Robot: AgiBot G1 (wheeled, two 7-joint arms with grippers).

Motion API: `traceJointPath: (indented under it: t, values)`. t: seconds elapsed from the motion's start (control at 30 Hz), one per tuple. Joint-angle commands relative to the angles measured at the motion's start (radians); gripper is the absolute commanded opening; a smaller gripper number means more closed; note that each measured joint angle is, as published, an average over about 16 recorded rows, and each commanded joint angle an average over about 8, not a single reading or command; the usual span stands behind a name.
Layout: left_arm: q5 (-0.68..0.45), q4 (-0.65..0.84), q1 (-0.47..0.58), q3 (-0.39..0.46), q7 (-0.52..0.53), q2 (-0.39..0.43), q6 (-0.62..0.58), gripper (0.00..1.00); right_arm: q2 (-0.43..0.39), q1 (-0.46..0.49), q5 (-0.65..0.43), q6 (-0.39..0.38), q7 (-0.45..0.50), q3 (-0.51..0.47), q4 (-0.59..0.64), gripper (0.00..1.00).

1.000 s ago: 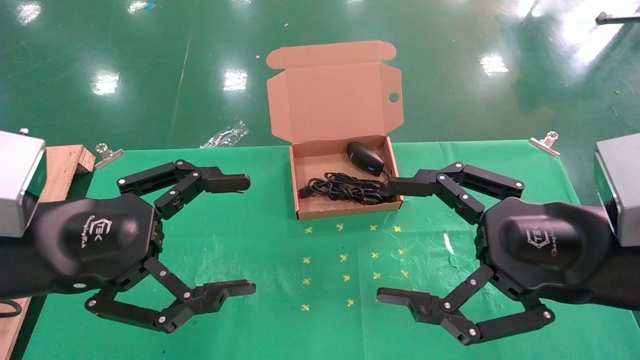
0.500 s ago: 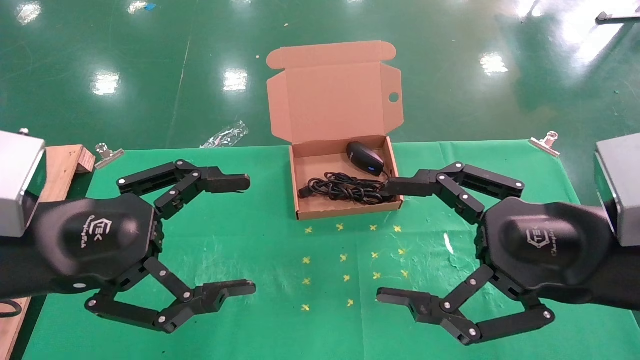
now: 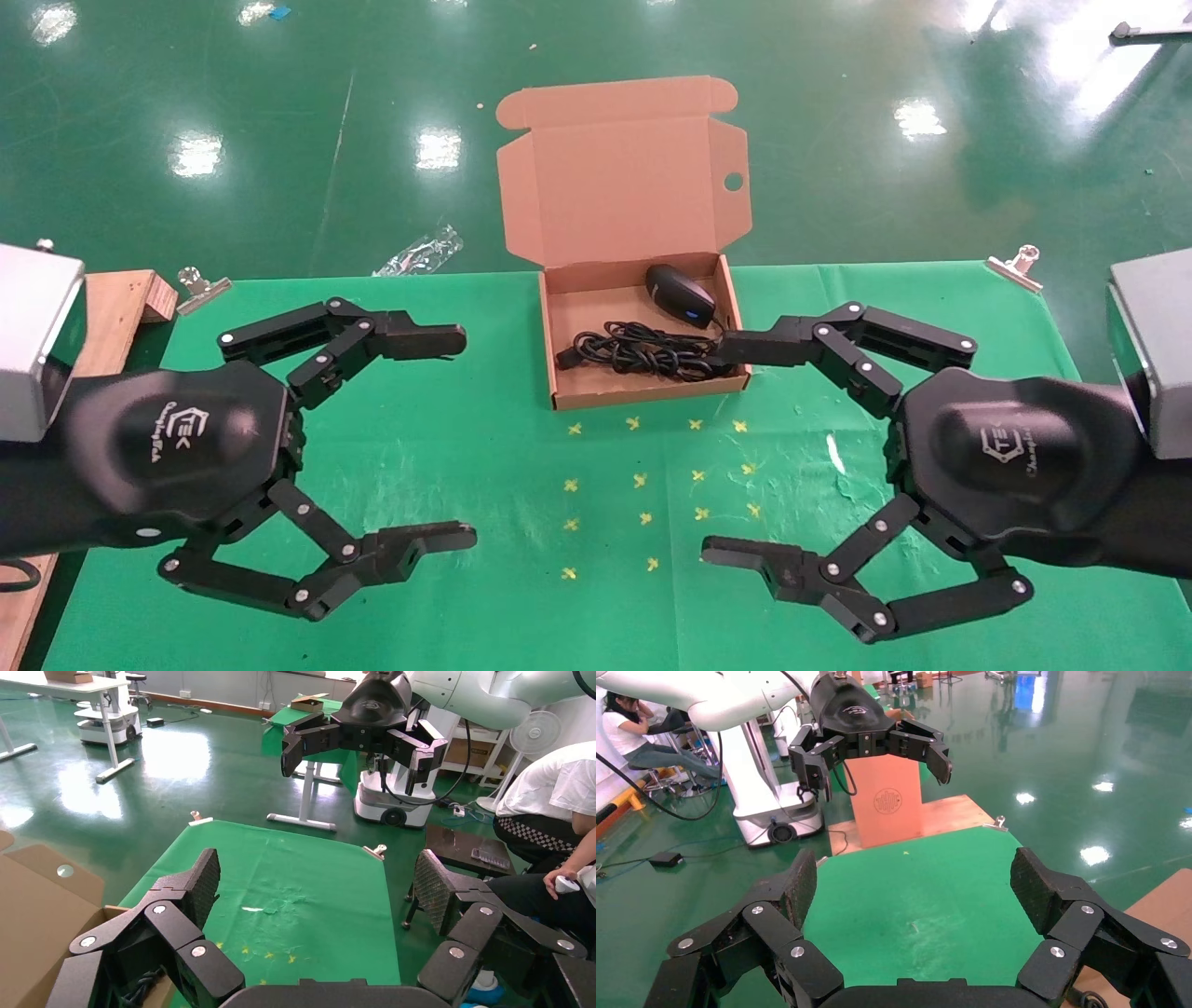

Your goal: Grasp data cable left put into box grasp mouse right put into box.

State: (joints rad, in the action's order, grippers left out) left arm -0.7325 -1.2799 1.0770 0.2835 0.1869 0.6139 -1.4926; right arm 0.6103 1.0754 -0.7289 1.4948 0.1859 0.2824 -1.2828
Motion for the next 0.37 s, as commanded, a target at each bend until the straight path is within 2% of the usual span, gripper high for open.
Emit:
traceJointPath:
  t: [0.03, 0.37]
  values:
    - [0.000, 0.000, 0.000, 0.000, 0.000, 0.000, 0.000, 1.00, 0.000, 0.000, 0.000, 0.000, 0.000, 0.000, 0.000, 1.00]
    - [0.000, 0.000, 0.000, 0.000, 0.000, 0.000, 0.000, 1.00, 0.000, 0.000, 0.000, 0.000, 0.000, 0.000, 0.000, 1.00]
